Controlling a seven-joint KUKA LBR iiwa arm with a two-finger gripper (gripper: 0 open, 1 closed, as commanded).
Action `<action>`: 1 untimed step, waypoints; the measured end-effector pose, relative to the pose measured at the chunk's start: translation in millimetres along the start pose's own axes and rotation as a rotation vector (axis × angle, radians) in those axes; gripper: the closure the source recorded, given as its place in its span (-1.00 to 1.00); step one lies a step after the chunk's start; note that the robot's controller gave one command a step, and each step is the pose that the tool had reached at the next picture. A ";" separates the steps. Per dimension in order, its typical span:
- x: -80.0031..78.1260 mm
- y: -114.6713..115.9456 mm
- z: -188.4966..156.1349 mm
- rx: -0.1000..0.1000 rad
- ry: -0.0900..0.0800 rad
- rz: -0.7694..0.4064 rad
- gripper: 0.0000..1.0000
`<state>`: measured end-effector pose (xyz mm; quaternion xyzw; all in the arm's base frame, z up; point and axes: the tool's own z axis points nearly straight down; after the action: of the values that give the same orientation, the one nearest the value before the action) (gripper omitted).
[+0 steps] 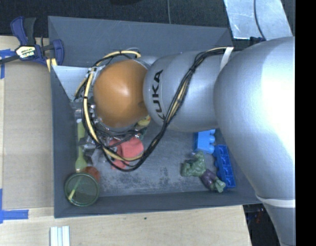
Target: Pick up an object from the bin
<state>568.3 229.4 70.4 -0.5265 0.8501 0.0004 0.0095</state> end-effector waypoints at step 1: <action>0.3 0.4 -11.4 -0.001 0.000 0.002 1.00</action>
Offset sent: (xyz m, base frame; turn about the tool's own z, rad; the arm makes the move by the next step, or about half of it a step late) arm -0.0009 -0.0001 0.0287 0.0009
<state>567.6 229.1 81.8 -0.5256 0.8507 0.0009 0.0094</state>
